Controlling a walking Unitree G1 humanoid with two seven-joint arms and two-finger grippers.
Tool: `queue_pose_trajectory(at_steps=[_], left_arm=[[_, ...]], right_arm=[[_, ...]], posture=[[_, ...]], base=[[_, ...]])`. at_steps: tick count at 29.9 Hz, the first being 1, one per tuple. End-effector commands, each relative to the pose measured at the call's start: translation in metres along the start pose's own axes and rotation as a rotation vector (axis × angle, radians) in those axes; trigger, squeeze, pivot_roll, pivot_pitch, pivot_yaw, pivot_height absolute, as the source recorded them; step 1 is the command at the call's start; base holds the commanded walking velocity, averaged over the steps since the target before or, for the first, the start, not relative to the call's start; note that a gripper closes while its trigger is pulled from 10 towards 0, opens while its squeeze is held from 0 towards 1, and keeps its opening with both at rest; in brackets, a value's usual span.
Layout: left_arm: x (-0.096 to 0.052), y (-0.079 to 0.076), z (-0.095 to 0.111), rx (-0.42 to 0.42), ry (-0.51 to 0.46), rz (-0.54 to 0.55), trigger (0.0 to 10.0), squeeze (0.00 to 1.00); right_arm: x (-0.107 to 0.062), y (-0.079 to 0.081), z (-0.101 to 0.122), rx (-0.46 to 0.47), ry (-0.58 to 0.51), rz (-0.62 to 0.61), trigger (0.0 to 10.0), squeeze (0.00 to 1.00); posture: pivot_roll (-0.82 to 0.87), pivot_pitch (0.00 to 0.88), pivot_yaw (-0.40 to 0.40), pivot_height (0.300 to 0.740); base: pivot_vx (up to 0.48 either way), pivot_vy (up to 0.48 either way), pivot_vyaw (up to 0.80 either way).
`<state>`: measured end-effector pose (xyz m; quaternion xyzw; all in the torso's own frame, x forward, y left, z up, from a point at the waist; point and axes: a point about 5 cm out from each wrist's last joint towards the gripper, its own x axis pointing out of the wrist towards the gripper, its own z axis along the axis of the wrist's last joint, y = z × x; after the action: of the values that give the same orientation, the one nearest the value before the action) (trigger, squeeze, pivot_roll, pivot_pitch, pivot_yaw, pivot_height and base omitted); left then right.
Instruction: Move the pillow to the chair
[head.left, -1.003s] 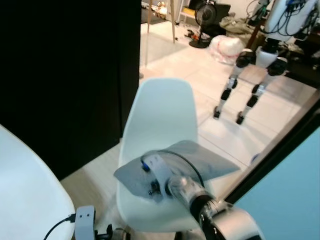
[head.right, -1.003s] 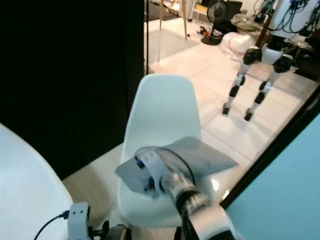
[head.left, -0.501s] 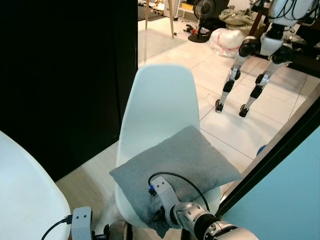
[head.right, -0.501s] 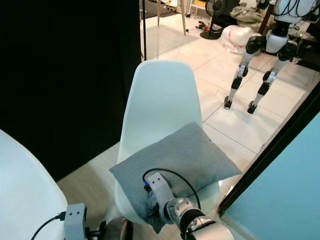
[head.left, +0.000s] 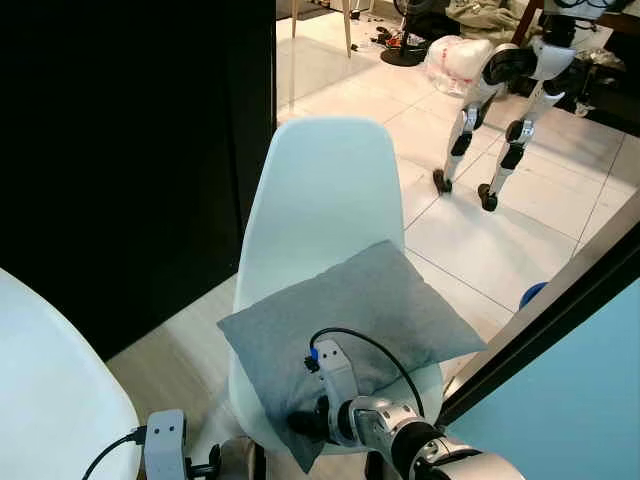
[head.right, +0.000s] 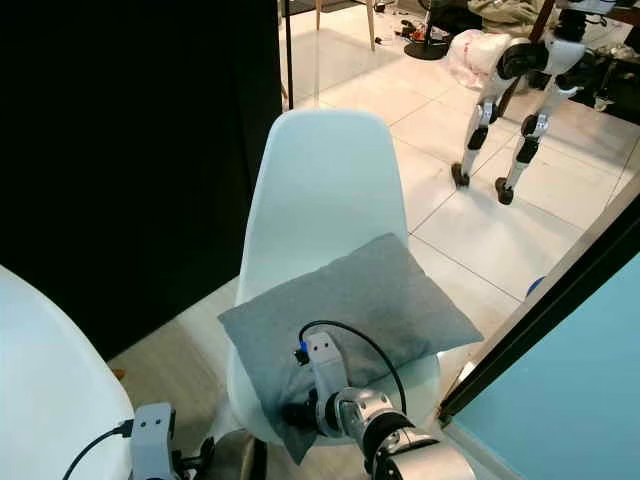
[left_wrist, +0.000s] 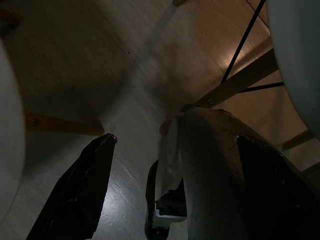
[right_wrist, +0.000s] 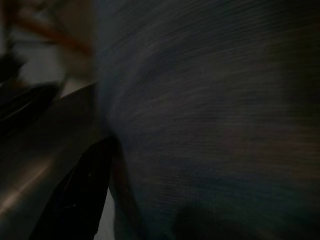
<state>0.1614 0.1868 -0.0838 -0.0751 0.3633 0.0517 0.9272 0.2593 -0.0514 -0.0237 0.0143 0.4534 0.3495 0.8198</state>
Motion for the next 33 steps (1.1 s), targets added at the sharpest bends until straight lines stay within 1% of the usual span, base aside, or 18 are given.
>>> queue_pose_trajectory(at_steps=[1,2,3,5,9,15,17,19,22,23,25,27,28,29,30,31,32,33], left_arm=[[-0.008,-0.014,-0.027,-0.013,0.116,-0.042,10.0,0.00],[-0.008,-0.014,-0.027,-0.011,0.116,-0.043,10.0,0.00],[-0.008,-0.014,-0.027,-0.011,0.116,-0.043,10.0,0.00],[-0.008,-0.014,-0.027,-0.009,0.116,-0.044,10.0,0.00],[-0.007,-0.014,-0.026,-0.004,0.117,-0.050,10.0,0.00],[-0.007,-0.014,-0.025,0.002,0.116,-0.055,10.0,0.00],[-0.006,-0.014,-0.025,0.004,0.116,-0.055,10.0,0.00],[-0.006,-0.015,-0.025,0.002,0.114,-0.054,10.0,0.00],[-0.006,-0.015,-0.024,0.001,0.113,-0.053,10.0,0.00],[-0.006,-0.015,-0.024,0.001,0.113,-0.053,10.0,0.00],[-0.006,-0.015,-0.024,0.004,0.113,-0.054,10.0,0.00],[-0.006,-0.015,-0.024,0.006,0.114,-0.055,10.0,0.00],[-0.006,-0.014,-0.024,0.007,0.114,-0.055,10.0,0.00],[-0.006,-0.014,-0.024,0.009,0.115,-0.056,10.0,0.00],[-0.006,-0.014,-0.024,0.009,0.115,-0.056,10.0,0.00],[-0.006,-0.014,-0.023,0.013,0.115,-0.057,10.0,0.00],[-0.006,-0.014,-0.023,0.014,0.115,-0.057,10.0,0.00],[-0.005,-0.014,-0.023,0.014,0.114,-0.053,10.0,0.00]], right_arm=[[0.016,0.049,0.032,-0.101,-0.068,0.148,10.0,1.00],[0.013,0.050,0.037,-0.146,-0.078,0.227,10.0,1.00],[0.013,0.050,0.037,-0.146,-0.078,0.227,10.0,1.00],[0.009,0.054,0.046,-0.183,-0.107,0.323,10.0,1.00],[-0.001,0.066,0.054,-0.350,-0.134,0.595,10.0,1.00],[-0.006,0.068,0.054,-0.453,-0.099,0.696,10.0,1.00],[-0.006,0.065,0.052,-0.489,-0.070,0.677,10.0,1.00],[-0.007,0.056,0.050,-0.579,-0.022,0.619,10.0,1.00],[-0.018,0.059,0.060,-0.546,-0.087,0.776,10.0,1.00],[-0.018,0.059,0.060,-0.546,-0.087,0.776,10.0,1.00],[-0.030,0.066,0.077,-0.470,-0.209,0.921,10.0,1.00],[-0.033,0.068,0.084,-0.446,-0.264,0.950,10.0,1.00],[-0.034,0.070,0.093,-0.396,-0.326,0.944,10.0,0.60],[-0.034,0.070,0.100,-0.352,-0.385,0.913,10.0,0.00],[-0.034,0.070,0.100,-0.352,-0.385,0.913,10.0,0.00],[-0.031,0.068,0.112,-0.251,-0.476,0.799,10.0,0.00],[-0.029,0.067,0.115,-0.214,-0.495,0.759,10.0,0.00],[-0.026,0.062,0.115,-0.125,-0.506,0.679,10.0,0.00]], posture=[[0.19,0.110,-0.123,0.605],[0.19,0.109,-0.122,0.605],[0.19,0.109,-0.122,0.605],[0.19,0.108,-0.121,0.605],[0.18,0.106,-0.117,0.605],[0.19,0.107,-0.118,0.605],[0.19,0.107,-0.117,0.605],[0.19,0.107,-0.121,0.605],[0.19,0.104,-0.123,0.605],[0.19,0.104,-0.123,0.605],[0.19,0.100,-0.124,0.605],[0.19,0.097,-0.125,0.605],[0.19,0.090,-0.126,0.605],[0.19,0.085,-0.127,0.605],[0.19,0.085,-0.127,0.605],[0.19,0.080,-0.128,0.605],[0.19,0.080,-0.128,0.605],[0.19,0.074,-0.129,0.610]], base=[[0.000,0.000,0.00],[0.000,0.000,0.00],[0.000,0.000,0.00],[0.000,0.000,0.00],[0.000,0.000,0.00],[0.000,0.000,0.00],[0.000,0.000,0.00],[0.000,0.000,0.00],[0.000,0.000,0.00],[0.000,0.000,0.00],[0.000,0.000,0.00],[0.000,0.000,0.00],[0.000,0.000,0.00],[0.000,0.000,0.00],[0.000,0.000,0.00],[0.000,0.000,0.00],[0.000,0.000,0.00],[0.000,0.000,0.00]])
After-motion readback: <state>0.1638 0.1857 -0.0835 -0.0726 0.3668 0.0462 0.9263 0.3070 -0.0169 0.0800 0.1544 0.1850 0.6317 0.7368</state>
